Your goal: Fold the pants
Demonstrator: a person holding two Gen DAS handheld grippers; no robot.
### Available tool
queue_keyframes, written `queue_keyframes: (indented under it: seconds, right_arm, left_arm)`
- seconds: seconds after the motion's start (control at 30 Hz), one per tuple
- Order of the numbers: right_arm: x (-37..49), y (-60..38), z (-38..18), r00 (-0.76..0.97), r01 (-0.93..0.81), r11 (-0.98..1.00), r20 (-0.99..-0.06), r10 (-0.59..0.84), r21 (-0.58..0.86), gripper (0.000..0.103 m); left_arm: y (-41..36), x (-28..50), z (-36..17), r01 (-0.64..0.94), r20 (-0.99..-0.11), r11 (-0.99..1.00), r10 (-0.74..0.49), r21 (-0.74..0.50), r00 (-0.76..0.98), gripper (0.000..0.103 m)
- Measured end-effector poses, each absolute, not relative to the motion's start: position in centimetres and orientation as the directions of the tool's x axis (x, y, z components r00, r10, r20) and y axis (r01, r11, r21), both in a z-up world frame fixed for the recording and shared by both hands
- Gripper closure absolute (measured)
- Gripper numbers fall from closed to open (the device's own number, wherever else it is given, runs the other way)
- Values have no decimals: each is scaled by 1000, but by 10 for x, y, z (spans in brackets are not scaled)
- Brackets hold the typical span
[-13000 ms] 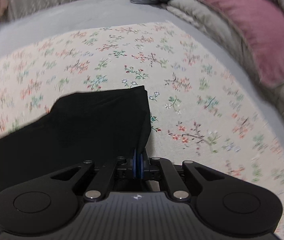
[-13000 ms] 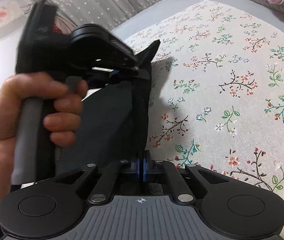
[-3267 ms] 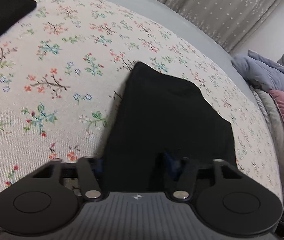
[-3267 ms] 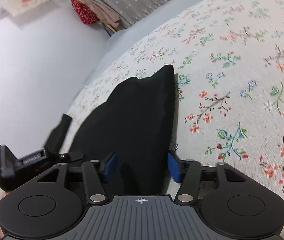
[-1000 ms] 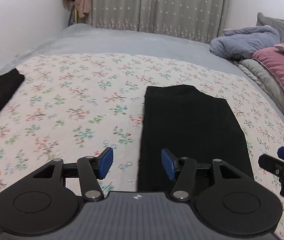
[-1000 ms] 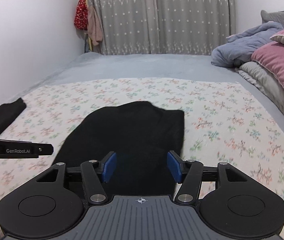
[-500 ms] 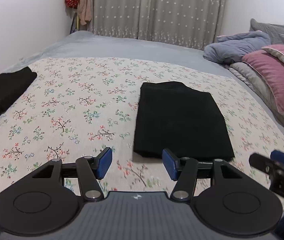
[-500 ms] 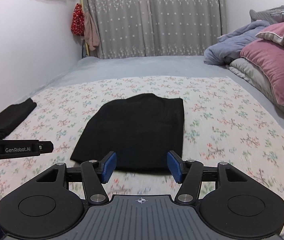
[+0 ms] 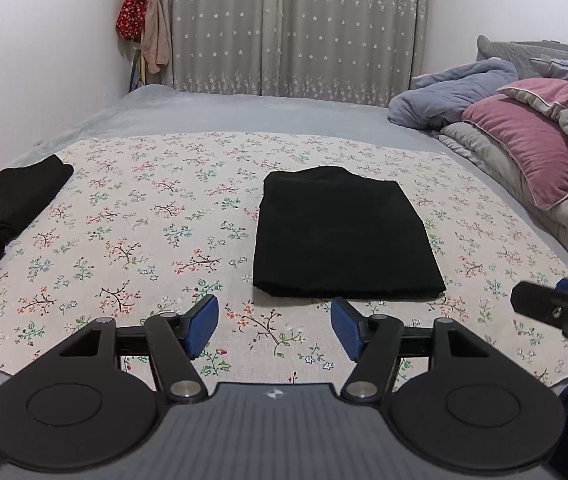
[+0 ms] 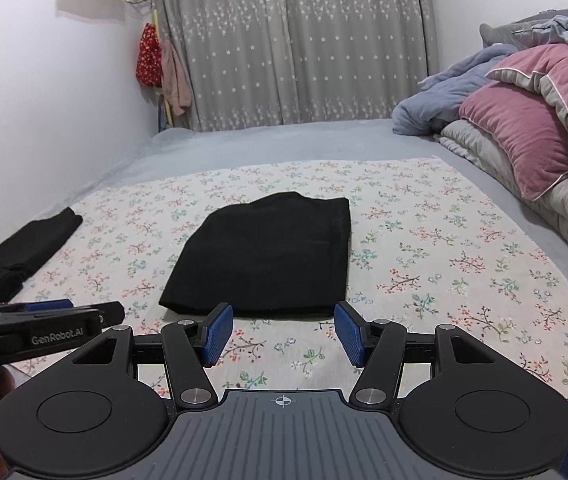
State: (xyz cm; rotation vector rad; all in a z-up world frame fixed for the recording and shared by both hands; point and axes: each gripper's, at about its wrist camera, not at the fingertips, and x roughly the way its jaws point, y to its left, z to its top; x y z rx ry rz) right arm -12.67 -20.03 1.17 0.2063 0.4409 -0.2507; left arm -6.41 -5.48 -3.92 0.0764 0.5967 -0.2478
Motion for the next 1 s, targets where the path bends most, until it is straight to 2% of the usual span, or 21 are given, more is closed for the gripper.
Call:
queue_keyframes:
  seconds: [0.07,0.17,0.23,0.27,0.37,0.43,0.7,0.87,1.0]
  right_arm:
    - [-127,-198,13,880,280,950,-434,-195,141,38]
    - [-126,-195,6,883,276,953,-426,-198,129,34]
    - [-120,-195,-3,875,278,951,-443,-194,132,31]
    - [-118,-195,-7,869,284,950,-454,-197,132,24]
    - [-115,-193,-18,855,307,946,-466,-227,101,4]
    - [-113,-192,-21,848,317,945,-470,-244,81,1]
    - [-109,-196,-35,842,322,943,-481,-246,82,0]
    - [-109,-194,-38,830,342,939,-482,-280,44,0]
    - [-111,-198,-37,833,351,934,-478,-279,66,0]
  left_arm:
    - [-55,-62,-44,254,-569,967,-208,2,796,22]
    - [-55,-59,-51,251,-581,968,-198,12,789,16]
    - [-55,-58,-55,255,-588,967,-196,19,785,6]
    - [-55,-58,-57,255,-588,967,-191,25,786,0]
    - [-53,-58,-58,248,-580,968,-178,43,795,0]
    - [-52,-56,-60,242,-584,969,-172,44,793,0]
    - [-51,-53,-70,228,-605,970,-133,84,785,0]
    - [-47,-52,-71,227,-613,972,-141,63,777,0]
    - [-46,-53,-69,224,-608,973,-145,55,781,0]
